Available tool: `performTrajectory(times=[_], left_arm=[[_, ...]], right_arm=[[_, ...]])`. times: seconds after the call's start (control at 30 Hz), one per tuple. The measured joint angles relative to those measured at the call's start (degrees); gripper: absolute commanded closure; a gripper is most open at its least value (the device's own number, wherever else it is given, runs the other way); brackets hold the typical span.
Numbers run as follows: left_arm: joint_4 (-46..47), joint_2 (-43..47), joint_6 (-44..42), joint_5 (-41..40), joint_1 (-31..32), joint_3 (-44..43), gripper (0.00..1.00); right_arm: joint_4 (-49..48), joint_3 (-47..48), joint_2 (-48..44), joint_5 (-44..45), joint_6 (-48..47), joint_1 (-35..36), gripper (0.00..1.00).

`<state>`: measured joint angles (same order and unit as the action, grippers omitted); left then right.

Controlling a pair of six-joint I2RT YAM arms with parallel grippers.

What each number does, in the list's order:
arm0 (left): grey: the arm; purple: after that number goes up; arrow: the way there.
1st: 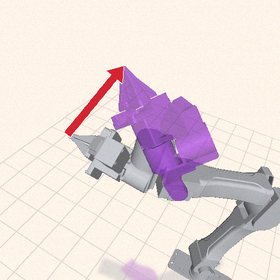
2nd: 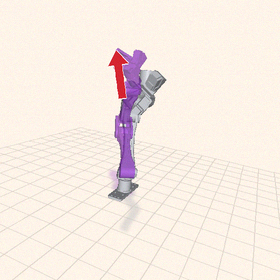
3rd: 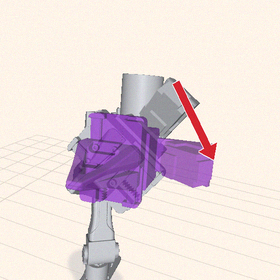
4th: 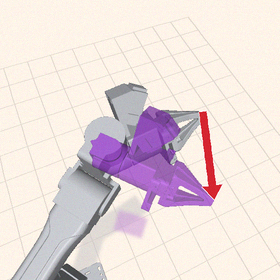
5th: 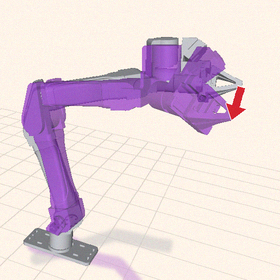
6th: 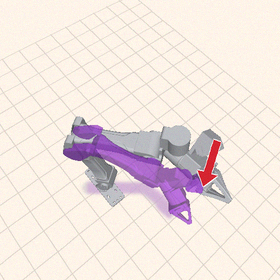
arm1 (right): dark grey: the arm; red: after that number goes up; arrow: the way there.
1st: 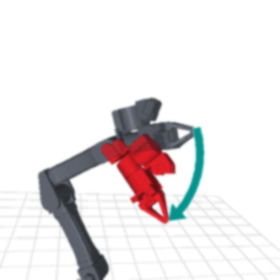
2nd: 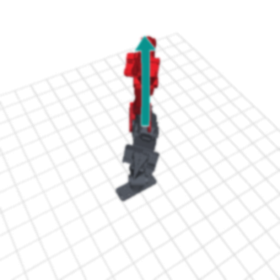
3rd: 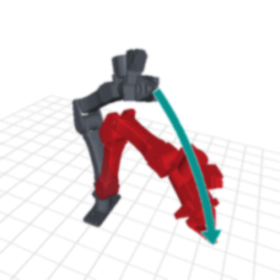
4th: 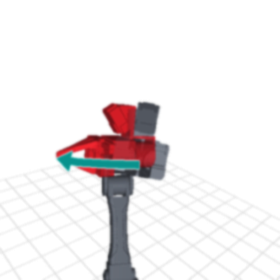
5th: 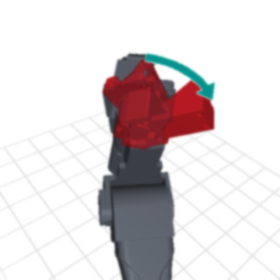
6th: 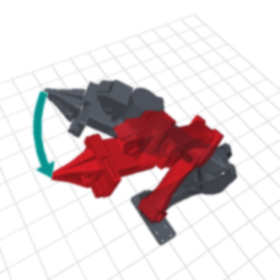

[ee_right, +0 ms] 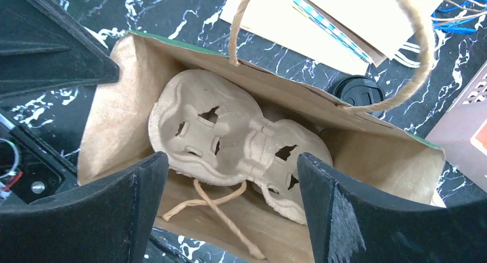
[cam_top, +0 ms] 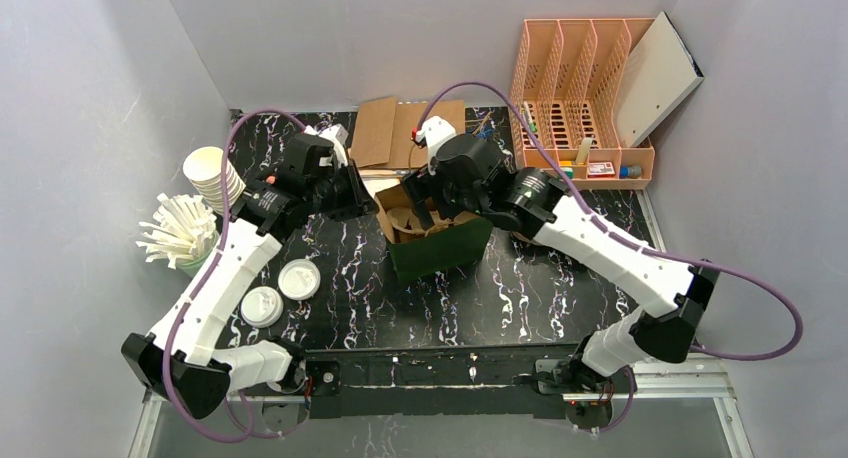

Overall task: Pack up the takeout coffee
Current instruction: Adjust the cup tray in the takeout bag.

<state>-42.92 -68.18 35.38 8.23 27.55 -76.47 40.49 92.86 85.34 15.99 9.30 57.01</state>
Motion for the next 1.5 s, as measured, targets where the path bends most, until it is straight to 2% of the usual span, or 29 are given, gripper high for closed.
performTrajectory(times=[0.13, 0.23, 0.43, 0.53, 0.67, 0.87, 0.9, 1.0, 1.07, 1.13, 1.23, 1.27, 1.5], left_arm=[[-0.8, 1.1, -0.6, 0.1, 0.0, -0.5, 0.39], [-2.4, 1.1, -3.6, -1.0, 0.0, -2.9, 0.24], [-0.3, 1.0, -14.7, -2.9, 0.0, -9.0, 0.22], [3.5, 0.3, -20.9, -2.7, 0.0, -9.0, 0.22], [10.8, -2.9, -28.5, 1.5, 0.0, -6.6, 0.22], [17.2, -11.5, -32.8, 7.5, 1.0, -5.7, 0.29], [17.6, -12.9, -33.3, 8.2, 1.5, -5.9, 0.34], [18.3, -16.0, -34.3, 9.6, 2.8, -6.3, 0.59], [18.5, -17.4, -34.7, 9.8, 3.4, -6.8, 0.69], [18.5, -17.9, -35.0, 9.8, 3.9, -7.0, 0.83], [18.4, -17.7, -34.8, 9.7, 4.1, -7.2, 0.98], [18.3, -17.5, -34.5, 9.7, 4.1, -7.2, 1.00], [16.8, -11.4, -27.9, 8.5, 5.0, -5.5, 1.00]], right_arm=[[0.2, 0.0, -2.3, 0.3, 2.0, 0.0, 0.17], [1.7, 0.2, -3.4, 2.9, 4.9, 0.0, 0.21], [6.7, 0.4, -7.0, 13.1, 14.4, 0.0, 0.25], [8.9, 0.2, -9.8, 18.8, 19.8, 0.0, 0.25], [10.7, -1.1, -13.6, 24.0, 25.7, 0.0, 0.24], [11.4, -5.7, -17.8, 26.9, 31.1, 0.0, 0.23], [11.6, -6.1, -18.1, 27.2, 31.9, 0.0, 0.24], [11.8, -7.6, -18.7, 27.4, 35.2, 0.0, 0.24], [12.0, -8.5, -18.7, 27.3, 37.9, 0.0, 0.24], [12.1, -9.4, -18.5, 26.9, 40.9, 0.0, 0.25], [12.0, -10.3, -18.2, 25.7, 44.4, -0.2, 0.25], [11.9, -10.7, -18.1, 25.1, 45.1, -0.3, 0.25], [9.2, -11.0, -15.5, 18.6, 47.1, -4.7, 0.28]])
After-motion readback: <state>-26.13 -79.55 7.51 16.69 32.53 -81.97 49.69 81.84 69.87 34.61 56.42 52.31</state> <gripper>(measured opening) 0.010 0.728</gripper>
